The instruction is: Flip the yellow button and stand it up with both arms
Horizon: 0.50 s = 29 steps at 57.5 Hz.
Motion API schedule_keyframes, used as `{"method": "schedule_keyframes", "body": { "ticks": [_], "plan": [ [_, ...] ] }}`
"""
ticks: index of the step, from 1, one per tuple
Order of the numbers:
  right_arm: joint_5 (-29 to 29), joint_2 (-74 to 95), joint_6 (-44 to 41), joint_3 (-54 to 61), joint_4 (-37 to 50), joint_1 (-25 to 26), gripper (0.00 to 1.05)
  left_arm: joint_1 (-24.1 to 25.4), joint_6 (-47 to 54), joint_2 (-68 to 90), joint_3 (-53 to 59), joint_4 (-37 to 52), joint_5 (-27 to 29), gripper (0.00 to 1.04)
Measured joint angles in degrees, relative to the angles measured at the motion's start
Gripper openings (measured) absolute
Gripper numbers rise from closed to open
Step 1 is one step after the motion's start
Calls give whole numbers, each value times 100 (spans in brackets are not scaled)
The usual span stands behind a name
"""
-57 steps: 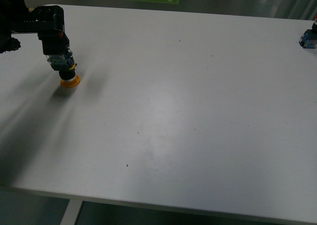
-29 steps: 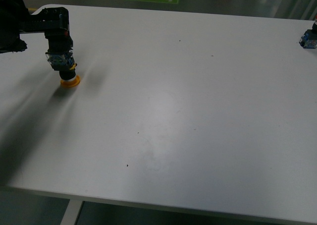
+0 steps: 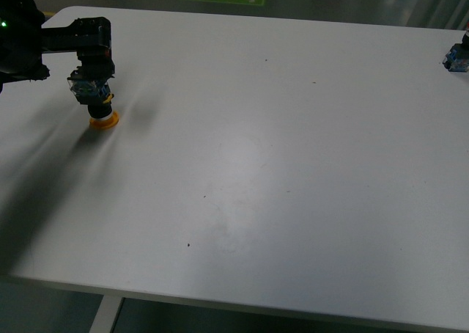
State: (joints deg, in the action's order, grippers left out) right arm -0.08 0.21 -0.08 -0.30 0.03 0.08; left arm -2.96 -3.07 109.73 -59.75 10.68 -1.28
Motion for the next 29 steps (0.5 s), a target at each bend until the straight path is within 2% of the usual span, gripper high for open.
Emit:
{"method": "schedule_keyframes", "body": {
  "ticks": [29],
  "plan": [
    [0,0,0,0,0,0,97,-162,-7,201,-267,-354,0,98]
  ]
}}
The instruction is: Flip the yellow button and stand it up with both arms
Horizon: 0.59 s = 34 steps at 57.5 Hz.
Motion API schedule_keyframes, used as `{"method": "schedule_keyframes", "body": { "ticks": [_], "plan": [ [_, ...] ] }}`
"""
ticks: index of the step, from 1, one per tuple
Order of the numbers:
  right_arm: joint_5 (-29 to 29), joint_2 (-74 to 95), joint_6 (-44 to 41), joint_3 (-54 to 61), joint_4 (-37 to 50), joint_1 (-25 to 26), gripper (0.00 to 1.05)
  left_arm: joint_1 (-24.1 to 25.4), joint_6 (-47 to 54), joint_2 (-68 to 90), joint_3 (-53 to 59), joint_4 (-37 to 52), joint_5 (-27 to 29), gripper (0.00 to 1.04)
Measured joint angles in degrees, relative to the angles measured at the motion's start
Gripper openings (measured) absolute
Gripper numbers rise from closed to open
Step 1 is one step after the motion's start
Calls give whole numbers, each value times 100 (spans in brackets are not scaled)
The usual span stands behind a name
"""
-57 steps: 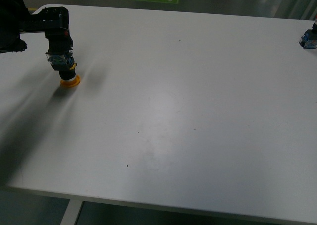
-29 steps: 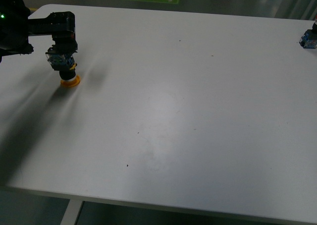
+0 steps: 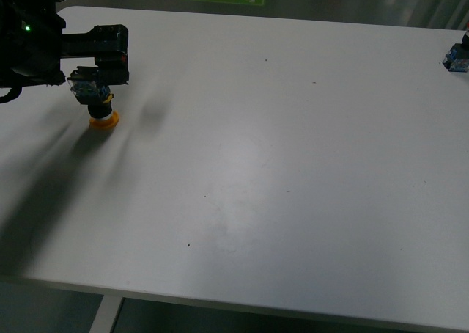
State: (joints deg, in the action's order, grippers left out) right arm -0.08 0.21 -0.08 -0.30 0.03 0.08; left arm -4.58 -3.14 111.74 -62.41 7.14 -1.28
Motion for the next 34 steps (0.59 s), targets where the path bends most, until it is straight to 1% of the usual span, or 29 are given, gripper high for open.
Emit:
{"method": "schedule_keyframes", "body": {
  "ticks": [13,34],
  "plan": [
    [0,0,0,0,0,0,97,-37,-15,15,-79,-164,48,97],
    [0,0,0,0,0,0,97,-57,-79,39,-127,-337,55,44]
  ]
}}
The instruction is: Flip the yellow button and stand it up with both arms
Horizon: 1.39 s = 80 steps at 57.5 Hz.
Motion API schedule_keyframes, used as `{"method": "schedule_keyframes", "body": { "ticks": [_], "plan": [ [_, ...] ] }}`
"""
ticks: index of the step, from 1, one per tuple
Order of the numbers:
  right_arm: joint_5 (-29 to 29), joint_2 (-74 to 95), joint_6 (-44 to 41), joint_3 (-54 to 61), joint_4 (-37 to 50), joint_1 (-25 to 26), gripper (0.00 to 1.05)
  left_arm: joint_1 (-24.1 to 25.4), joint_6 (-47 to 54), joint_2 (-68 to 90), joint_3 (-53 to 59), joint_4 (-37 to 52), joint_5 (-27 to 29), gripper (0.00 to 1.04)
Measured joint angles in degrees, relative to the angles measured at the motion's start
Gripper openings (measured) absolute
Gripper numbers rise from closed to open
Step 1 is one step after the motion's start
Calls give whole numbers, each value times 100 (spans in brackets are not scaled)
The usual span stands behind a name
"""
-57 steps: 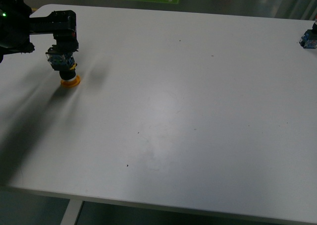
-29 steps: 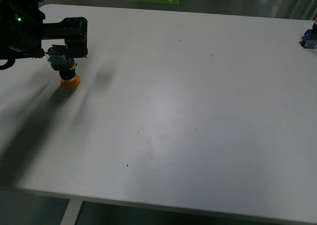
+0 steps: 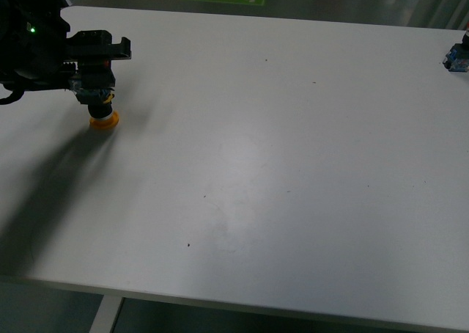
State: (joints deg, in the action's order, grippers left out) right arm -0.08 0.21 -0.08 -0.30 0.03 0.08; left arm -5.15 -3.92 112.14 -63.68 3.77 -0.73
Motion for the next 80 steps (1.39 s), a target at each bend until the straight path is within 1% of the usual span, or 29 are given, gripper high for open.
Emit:
{"method": "schedule_keyframes", "body": {
  "ticks": [2,6,24,30,34,37,38,41,45,52,53,56,63,68,80],
  "plan": [
    [0,0,0,0,0,0,97,0,-9,0,0,-2,-35,40],
    [0,0,0,0,0,0,97,0,-79,0,0,2,-79,37],
    [0,0,0,0,0,0,97,9,-413,-330,264,181,-516,36],
    [0,0,0,0,0,0,97,4,-647,-614,428,350,-881,36],
    [0,0,0,0,0,0,97,-13,-1086,-800,511,603,-1425,36],
    [0,0,0,0,0,0,97,-50,-1567,-938,605,994,-1976,36],
    [0,0,0,0,0,0,97,-61,-1670,-955,625,1078,-2076,36],
    [0,0,0,0,0,0,97,-142,-2365,-1010,758,1725,-2662,36],
    [0,0,0,0,0,0,97,-289,-3134,-1014,890,2479,-3001,36],
    [0,0,0,0,0,0,97,-623,-4454,-846,1058,4035,-2986,36],
    [0,0,0,0,0,0,97,-732,-4760,-765,1054,4452,-2981,36],
    [0,0,0,0,0,0,97,-957,-5278,-614,1003,5095,-2940,36],
    [0,0,0,0,0,0,97,-1314,-6037,-315,734,5899,-2881,36],
    [0,0,0,0,0,0,97,-1515,-6542,-136,466,6242,-2828,36],
    [0,0,0,0,0,0,97,-1801,-7538,166,203,7379,-2813,36]
  ]
}}
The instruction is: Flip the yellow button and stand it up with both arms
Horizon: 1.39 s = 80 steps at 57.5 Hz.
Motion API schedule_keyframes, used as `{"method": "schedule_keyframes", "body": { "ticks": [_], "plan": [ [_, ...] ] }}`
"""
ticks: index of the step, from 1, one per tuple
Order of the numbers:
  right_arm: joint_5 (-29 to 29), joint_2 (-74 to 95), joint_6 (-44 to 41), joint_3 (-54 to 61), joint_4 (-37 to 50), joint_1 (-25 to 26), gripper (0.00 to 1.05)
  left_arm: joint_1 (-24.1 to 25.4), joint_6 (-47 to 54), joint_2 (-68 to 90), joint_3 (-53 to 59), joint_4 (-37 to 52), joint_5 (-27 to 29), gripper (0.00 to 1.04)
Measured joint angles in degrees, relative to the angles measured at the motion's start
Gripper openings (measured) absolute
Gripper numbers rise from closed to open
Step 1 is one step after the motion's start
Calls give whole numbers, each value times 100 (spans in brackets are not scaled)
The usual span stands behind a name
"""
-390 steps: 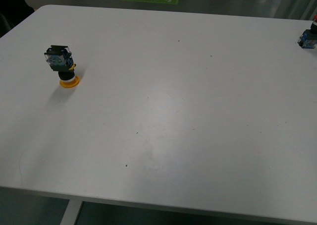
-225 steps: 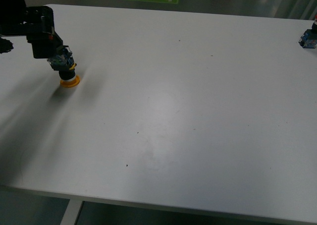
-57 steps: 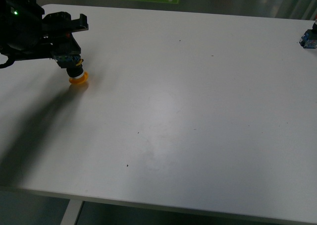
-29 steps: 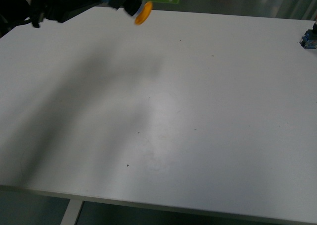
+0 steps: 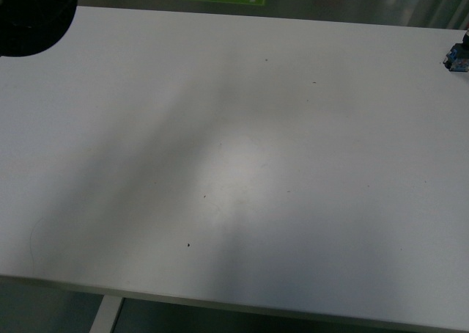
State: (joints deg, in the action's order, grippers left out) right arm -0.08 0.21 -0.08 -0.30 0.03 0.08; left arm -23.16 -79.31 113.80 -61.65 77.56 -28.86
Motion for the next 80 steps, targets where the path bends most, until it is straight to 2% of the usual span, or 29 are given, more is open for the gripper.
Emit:
{"method": "schedule_keyframes", "body": {
  "ticks": [9,71,75,80],
  "plan": [
    [2,0,0,0,0,0,97,-26,-190,22,2,225,0,36],
    [0,0,0,0,0,0,97,-26,-387,28,2,225,24,36],
    [-686,494,654,-98,166,-55,97,-24,-400,28,4,227,24,36],
    [-704,1871,1609,-378,1305,-654,97,-24,-402,28,4,227,37,36]
  ]
}}
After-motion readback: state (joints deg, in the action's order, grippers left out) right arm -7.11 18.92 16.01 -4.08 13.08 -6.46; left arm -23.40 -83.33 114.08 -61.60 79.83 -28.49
